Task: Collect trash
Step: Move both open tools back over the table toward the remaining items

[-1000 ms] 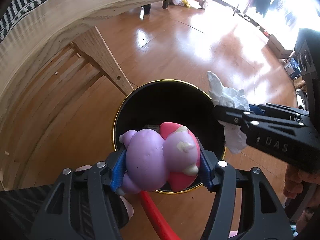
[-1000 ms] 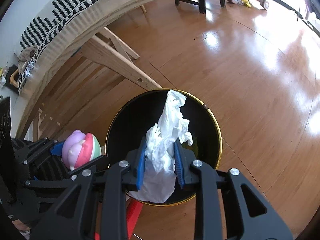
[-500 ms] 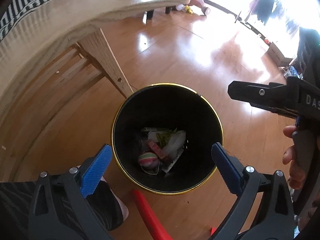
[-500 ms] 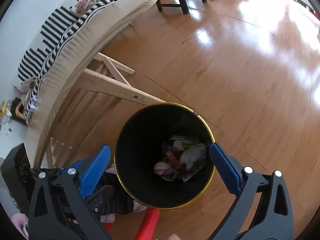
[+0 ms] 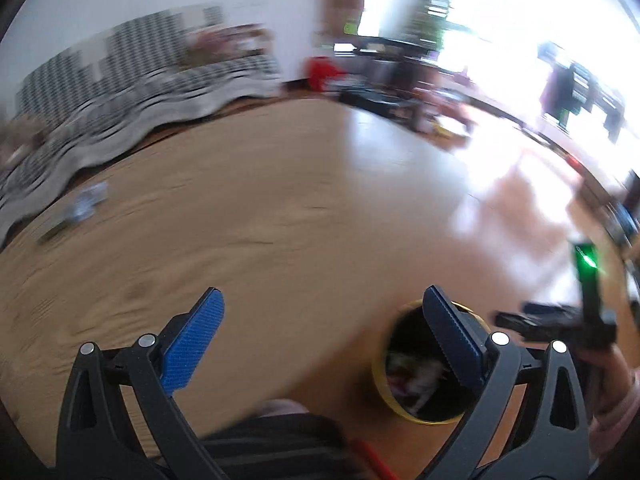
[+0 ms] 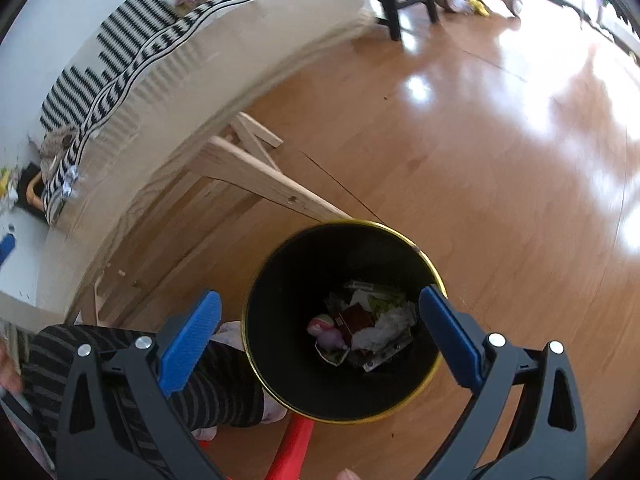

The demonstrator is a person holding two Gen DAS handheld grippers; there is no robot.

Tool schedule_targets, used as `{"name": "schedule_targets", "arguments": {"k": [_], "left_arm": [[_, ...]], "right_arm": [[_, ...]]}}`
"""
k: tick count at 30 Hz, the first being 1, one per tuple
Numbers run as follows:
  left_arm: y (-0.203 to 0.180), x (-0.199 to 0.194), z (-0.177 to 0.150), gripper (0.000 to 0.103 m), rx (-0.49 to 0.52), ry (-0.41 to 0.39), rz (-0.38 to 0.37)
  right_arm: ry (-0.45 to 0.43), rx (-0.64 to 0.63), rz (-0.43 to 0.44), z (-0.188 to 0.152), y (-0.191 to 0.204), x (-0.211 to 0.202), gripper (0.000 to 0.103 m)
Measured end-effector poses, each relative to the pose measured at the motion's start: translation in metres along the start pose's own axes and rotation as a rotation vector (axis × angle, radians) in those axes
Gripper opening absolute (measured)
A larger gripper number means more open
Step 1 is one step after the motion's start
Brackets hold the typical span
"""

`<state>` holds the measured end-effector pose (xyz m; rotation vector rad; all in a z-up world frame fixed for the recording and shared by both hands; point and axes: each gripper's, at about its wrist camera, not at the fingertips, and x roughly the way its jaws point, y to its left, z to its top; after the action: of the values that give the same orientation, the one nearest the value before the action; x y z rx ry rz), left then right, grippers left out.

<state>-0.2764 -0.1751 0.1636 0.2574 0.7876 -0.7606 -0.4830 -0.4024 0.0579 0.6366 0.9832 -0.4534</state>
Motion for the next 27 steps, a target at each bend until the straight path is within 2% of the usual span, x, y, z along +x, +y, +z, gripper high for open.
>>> {"name": "schedule_targets", "arguments": {"k": [4,8,12,16,17,20,24,25,27], "left_arm": [[0.091,-0.006,-0.005,0.097,-0.154,0.011,0.147],[0.157,-0.007,-0.021,0.097,-0.232,0.055,0.247],[0.228,-0.002,-0.036,0.097,-0.276,0.097,0.346],[0.298,0.008,-0.048,0.097,-0.363,0.133,0.436],[0.312,0.009,-0.053,0.097,-0.397,0.141,0.444],[0.343,0.017,-0.066,0.097,-0.463,0.161,0.398],[0.352,0.028,-0.078,0.097,-0.491,0.216,0.386],[0.356,0.03,-0.076,0.097,-0.468,0.213,0.411],[0.365,0.036,-0.073,0.097,-0.439,0.219,0.411]], "right_arm": [[-0.028,-0.104,0.033,0.018,0.06,-0.001,0.096],[-0.049,-0.228,0.092,0.039,0.139,0.006,0.096],[-0.041,-0.363,0.127,0.067,0.24,0.028,0.096],[-0.048,-0.503,0.116,0.079,0.34,0.054,0.096],[-0.041,-0.538,0.103,0.078,0.365,0.065,0.096],[-0.004,-0.586,0.096,0.073,0.409,0.095,0.096],[0.086,-0.635,0.066,0.063,0.456,0.145,0.096],[0.08,-0.646,0.053,0.063,0.465,0.151,0.097],[0.057,-0.667,0.029,0.063,0.484,0.161,0.098]]}}
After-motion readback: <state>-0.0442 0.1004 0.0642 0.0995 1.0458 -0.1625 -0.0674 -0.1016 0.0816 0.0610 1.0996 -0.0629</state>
